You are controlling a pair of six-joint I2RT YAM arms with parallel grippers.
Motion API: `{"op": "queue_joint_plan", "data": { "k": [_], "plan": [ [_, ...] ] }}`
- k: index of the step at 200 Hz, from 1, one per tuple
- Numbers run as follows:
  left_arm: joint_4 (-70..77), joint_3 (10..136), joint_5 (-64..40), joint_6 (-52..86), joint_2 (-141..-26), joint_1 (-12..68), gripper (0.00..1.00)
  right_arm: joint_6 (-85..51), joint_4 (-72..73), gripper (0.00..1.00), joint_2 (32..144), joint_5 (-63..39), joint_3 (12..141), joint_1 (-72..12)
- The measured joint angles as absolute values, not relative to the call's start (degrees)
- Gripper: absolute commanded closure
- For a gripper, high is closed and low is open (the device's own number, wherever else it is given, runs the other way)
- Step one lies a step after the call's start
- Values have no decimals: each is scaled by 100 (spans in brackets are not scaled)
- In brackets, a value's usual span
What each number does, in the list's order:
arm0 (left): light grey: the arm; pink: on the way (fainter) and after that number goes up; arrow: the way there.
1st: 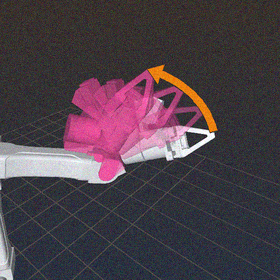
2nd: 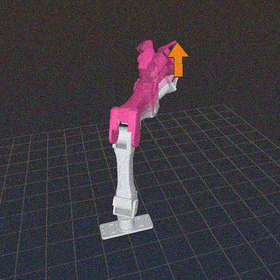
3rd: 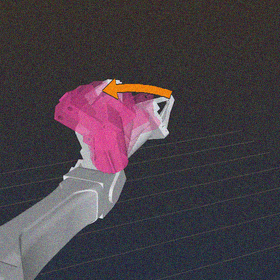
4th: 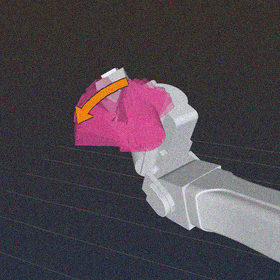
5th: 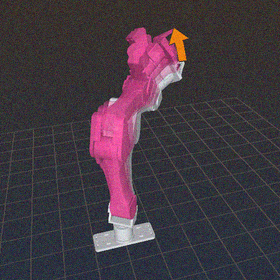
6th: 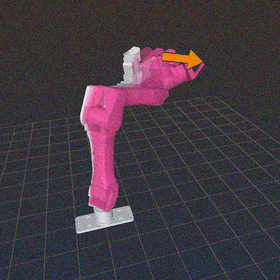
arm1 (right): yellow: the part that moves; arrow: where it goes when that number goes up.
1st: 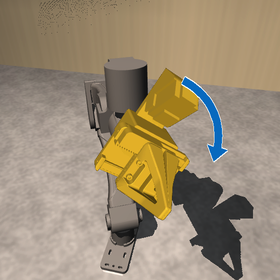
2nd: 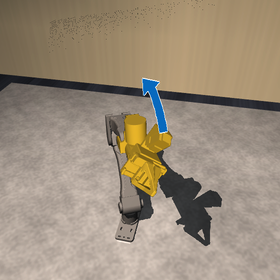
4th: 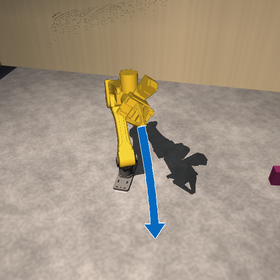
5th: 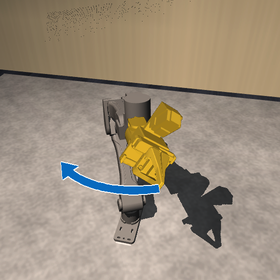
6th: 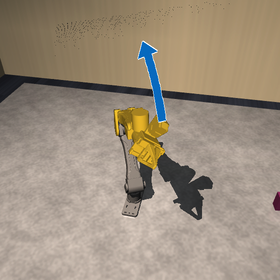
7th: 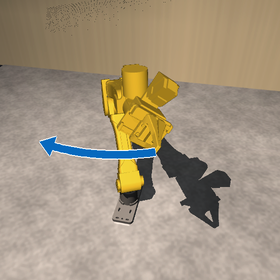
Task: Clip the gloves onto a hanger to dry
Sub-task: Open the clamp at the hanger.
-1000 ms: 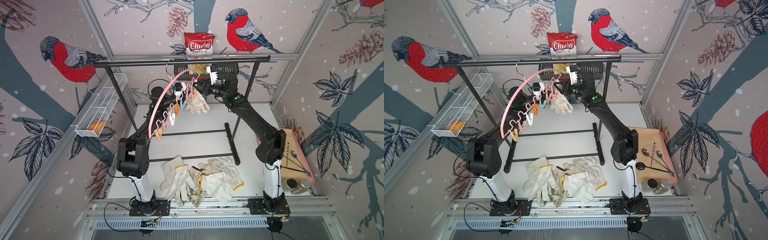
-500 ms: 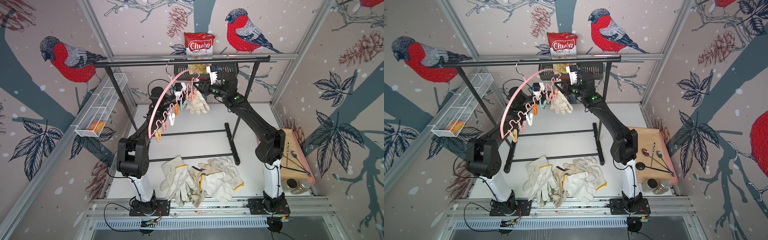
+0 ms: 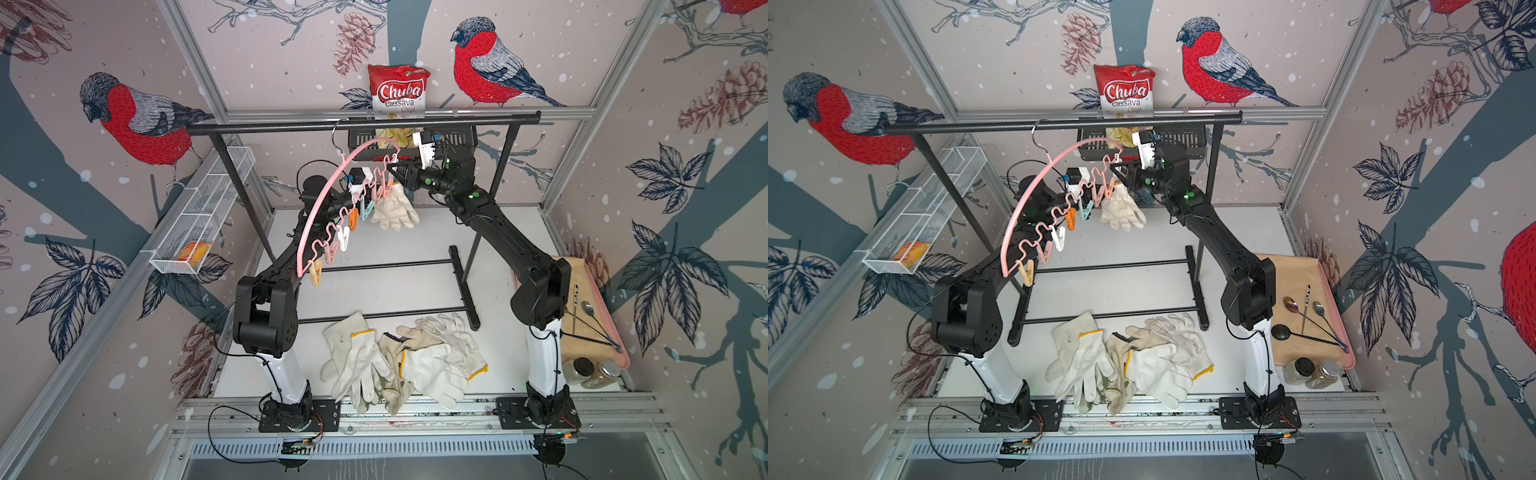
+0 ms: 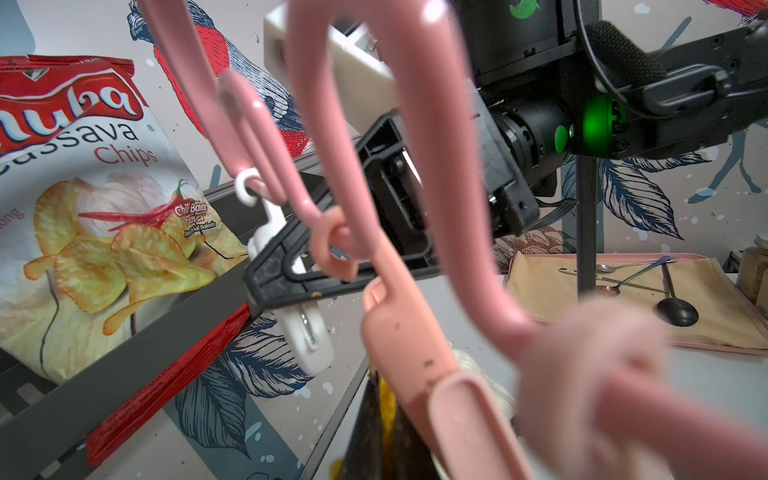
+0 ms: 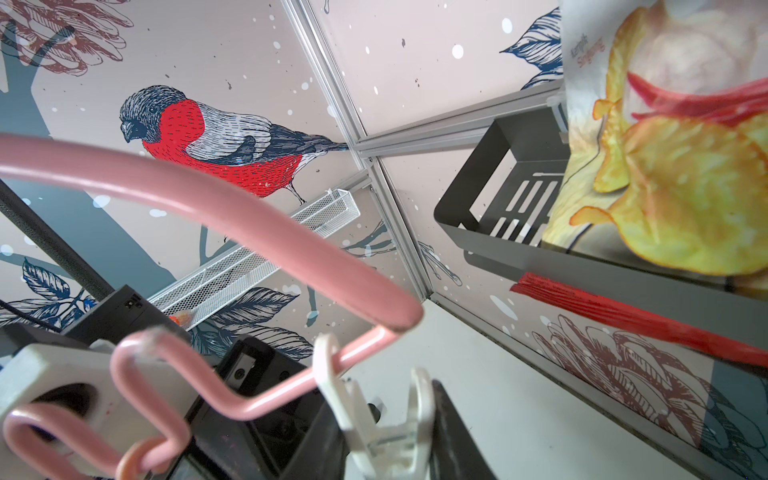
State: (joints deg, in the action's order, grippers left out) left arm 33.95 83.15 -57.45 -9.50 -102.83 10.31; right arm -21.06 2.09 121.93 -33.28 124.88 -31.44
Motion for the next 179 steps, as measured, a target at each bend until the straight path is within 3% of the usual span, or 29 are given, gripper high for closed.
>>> {"op": "queue_joint_plan", "data": {
  "k": [74,179],
  "plan": [
    [3415,8444,-5745,-923,-10565,1037,100,-2084,185,83,12156,-3345,12490,-3144],
    [3382,8608,-5850,-934,-10584,1039,100,-1944,161,84,12088,-3345,12344,-3135]
  ]
}}
